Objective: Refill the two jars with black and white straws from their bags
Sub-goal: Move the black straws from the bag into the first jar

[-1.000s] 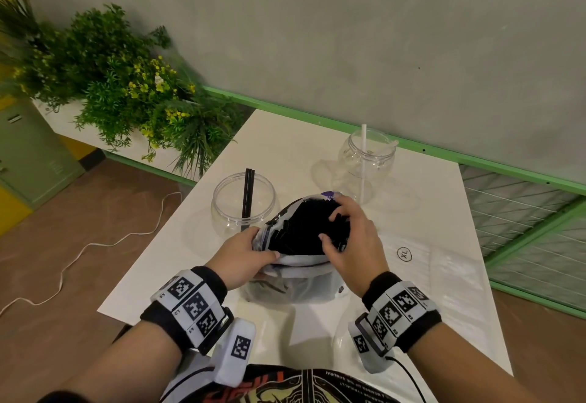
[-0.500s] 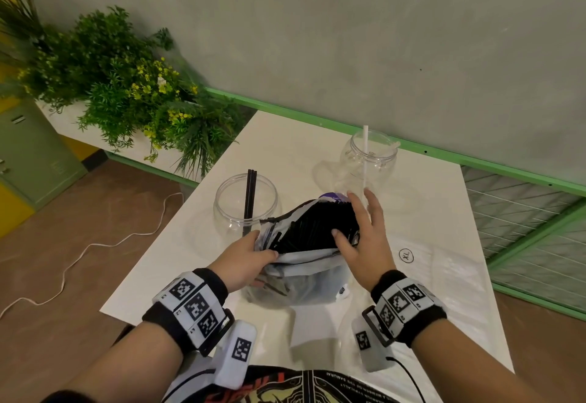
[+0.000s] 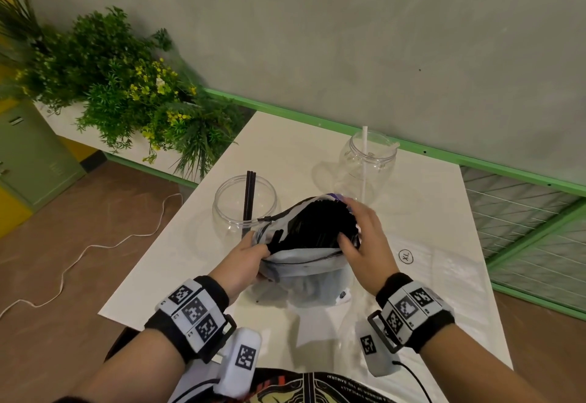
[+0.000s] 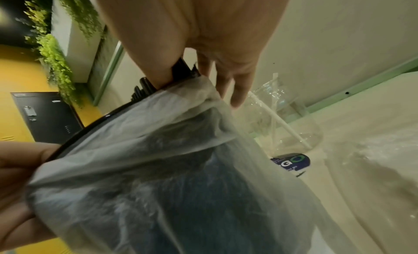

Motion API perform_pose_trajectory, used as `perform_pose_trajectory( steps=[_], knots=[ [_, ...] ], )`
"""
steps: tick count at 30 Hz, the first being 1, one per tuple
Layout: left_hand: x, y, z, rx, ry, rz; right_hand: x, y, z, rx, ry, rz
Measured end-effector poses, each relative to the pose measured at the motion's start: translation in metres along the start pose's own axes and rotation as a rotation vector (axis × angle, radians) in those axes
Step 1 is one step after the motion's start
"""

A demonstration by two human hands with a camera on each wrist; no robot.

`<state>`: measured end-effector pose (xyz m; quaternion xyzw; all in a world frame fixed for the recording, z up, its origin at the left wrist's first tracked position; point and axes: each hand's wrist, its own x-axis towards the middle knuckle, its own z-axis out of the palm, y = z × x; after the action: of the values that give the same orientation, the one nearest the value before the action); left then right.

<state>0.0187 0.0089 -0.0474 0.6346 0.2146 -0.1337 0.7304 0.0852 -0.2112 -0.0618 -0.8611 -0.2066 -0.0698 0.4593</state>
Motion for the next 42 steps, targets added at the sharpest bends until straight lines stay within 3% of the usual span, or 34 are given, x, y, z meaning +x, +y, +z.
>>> perform_pose_trajectory(
  steps=[3,6,9,11,15,19,24,35,39,42],
  knots=[
    [0.003,-0.002,-0.002,0.026,-0.003,-0.004,-0.007,-0.021,-0.002,-0.168,0.197,-0.239],
    [0.004,-0.001,-0.002,0.056,-0.020,-0.007,-0.020,-0.037,0.010,-0.271,0.005,-0.479],
    [0.003,0.000,-0.002,0.085,-0.020,-0.012,-0.028,-0.028,0.022,-0.469,-0.170,-0.360],
    [0.001,0.000,-0.002,0.123,-0.028,-0.016,-0.030,-0.021,0.028,-0.545,-0.176,-0.274],
    [-0.001,0.001,0.000,0.200,-0.069,-0.030,-0.027,-0.017,0.040,-0.564,-0.182,-0.271],
    [-0.001,0.000,-0.002,0.336,-0.097,0.056,-0.032,-0.013,0.043,-0.488,-0.255,-0.316],
    [0.003,-0.005,-0.010,0.396,-0.029,0.122,-0.029,-0.017,0.030,-0.165,-0.278,-0.136],
    [0.001,0.000,-0.011,0.476,0.006,0.217,-0.006,-0.037,0.047,-0.496,-0.435,0.020],
    [0.005,0.001,-0.015,0.493,-0.005,0.201,-0.003,-0.036,0.044,-0.364,-0.415,0.048],
    [0.008,-0.002,-0.017,0.493,0.012,0.190,-0.001,-0.036,0.037,-0.054,-0.258,0.050]
  ],
)
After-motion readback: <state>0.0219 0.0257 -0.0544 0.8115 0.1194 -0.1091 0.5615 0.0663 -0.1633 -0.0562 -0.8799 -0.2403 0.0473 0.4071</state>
